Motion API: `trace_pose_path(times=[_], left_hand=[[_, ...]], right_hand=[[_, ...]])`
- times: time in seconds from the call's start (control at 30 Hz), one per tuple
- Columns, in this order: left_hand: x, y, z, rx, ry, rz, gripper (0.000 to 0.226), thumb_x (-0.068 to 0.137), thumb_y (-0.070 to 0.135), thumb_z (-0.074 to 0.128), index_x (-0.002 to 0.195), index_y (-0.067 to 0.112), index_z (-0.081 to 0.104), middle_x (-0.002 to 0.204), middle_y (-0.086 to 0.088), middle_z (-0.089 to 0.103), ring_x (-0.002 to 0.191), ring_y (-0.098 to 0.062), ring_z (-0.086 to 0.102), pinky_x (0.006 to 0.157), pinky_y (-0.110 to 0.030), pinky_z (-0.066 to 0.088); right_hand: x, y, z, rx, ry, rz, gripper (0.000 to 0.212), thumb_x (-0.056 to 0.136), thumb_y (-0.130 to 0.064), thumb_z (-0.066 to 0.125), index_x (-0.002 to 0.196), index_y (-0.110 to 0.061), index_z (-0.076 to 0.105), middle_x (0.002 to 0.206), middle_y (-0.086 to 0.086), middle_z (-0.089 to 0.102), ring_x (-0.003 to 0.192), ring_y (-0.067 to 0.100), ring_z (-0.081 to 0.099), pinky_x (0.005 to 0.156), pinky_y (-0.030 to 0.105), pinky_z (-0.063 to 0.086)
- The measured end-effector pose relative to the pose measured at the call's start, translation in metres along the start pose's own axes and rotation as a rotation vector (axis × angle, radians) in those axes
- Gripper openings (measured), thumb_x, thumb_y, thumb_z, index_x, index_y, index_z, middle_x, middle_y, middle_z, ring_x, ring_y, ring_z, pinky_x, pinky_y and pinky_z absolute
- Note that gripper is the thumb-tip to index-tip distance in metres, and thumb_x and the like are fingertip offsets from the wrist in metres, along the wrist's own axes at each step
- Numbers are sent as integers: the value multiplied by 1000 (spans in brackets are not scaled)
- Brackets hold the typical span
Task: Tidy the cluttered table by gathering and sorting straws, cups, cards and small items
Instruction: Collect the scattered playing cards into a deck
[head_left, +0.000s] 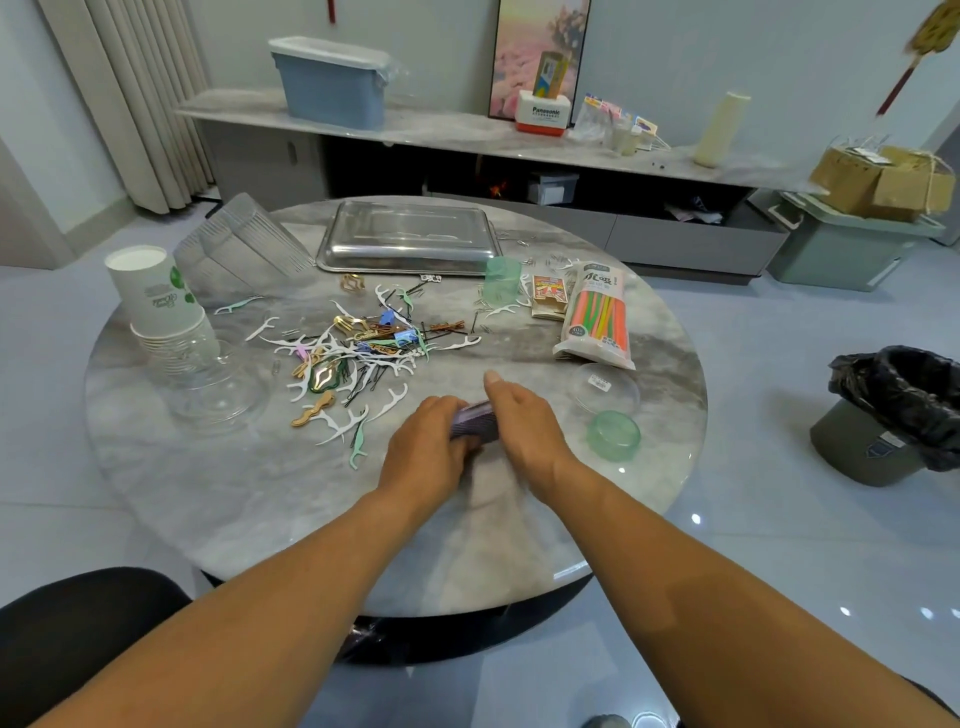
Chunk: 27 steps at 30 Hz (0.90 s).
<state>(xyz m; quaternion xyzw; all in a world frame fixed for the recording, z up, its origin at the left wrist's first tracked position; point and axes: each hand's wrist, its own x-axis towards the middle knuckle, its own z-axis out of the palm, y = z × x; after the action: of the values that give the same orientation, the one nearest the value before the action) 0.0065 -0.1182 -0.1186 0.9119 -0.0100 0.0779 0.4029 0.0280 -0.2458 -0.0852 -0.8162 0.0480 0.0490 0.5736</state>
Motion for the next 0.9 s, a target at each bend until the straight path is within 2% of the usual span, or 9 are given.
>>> trace_pose_path(times=[0.13, 0.23, 0.33, 0.43, 0.57, 0.67, 0.77, 0.83, 0.9], left_hand=[[19, 28, -24, -404, 94, -202, 15, 87, 17, 75, 93, 23, 63, 91, 5, 71, 87, -20, 68, 81, -41, 56], [30, 47, -46, -500, 75, -186, 22, 90, 6, 66, 91, 27, 58, 88, 3, 69, 82, -18, 67, 80, -45, 57], [23, 59, -59, -506, -68, -44, 30, 92, -3, 58, 105, 24, 58, 104, -2, 70, 97, -14, 68, 82, -31, 59], [9, 64, -63, -577, -219, 82, 41, 88, -6, 65, 106, 30, 61, 108, 0, 71, 98, -3, 68, 83, -21, 57], [-2, 37, -67, -28, -208, 11, 50, 83, 26, 82, 123, 30, 52, 113, 4, 49, 110, -14, 52, 92, -32, 49], [-26, 9, -56, 412, -192, -99, 27, 91, 46, 69, 101, 27, 52, 108, 0, 47, 111, -26, 48, 89, -37, 42], [-49, -17, -28, 555, -35, 44, 33, 94, 55, 58, 112, 28, 51, 123, -1, 45, 124, -29, 43, 103, -38, 32], [-48, -31, -21, 608, 2, 95, 49, 98, 59, 46, 140, 34, 41, 156, -6, 27, 150, -31, 17, 122, -45, 1], [-34, -45, -21, 734, 2, 88, 66, 100, 65, 28, 158, 38, 14, 169, -8, -4, 155, -28, -14, 118, -51, -23]], right_hand=[[3, -18, 1, 275, -123, 112, 82, 87, -54, 72, 153, -25, 34, 141, 3, 57, 125, 21, 58, 109, 40, 43], [5, -41, 2, 340, -207, 46, 46, 84, -44, 79, 121, -24, 62, 111, 4, 75, 96, 18, 71, 92, 40, 50], [7, -57, 5, 419, -152, 38, 57, 74, -42, 86, 117, -19, 59, 106, 5, 75, 98, 24, 74, 88, 45, 58], [5, -58, 5, 442, -87, -10, 19, 81, -26, 80, 93, -19, 67, 84, 5, 73, 76, 18, 70, 64, 35, 58], [6, -51, -8, 508, 46, 80, 11, 87, -17, 74, 90, -17, 63, 76, 5, 63, 66, 14, 63, 52, 27, 53], [8, -49, -21, 586, 80, 238, 28, 89, -21, 74, 111, -13, 59, 84, 7, 61, 71, 17, 62, 52, 27, 53], [7, -42, -23, 610, 78, 297, 46, 87, -24, 77, 124, -7, 57, 88, 9, 62, 71, 19, 63, 50, 27, 52], [7, -40, -19, 626, 67, 304, 46, 87, -25, 78, 124, -6, 58, 89, 10, 63, 72, 20, 63, 51, 28, 52], [8, -38, -15, 640, 36, 295, 38, 88, -25, 76, 118, -9, 61, 90, 10, 62, 73, 20, 62, 53, 29, 53]])
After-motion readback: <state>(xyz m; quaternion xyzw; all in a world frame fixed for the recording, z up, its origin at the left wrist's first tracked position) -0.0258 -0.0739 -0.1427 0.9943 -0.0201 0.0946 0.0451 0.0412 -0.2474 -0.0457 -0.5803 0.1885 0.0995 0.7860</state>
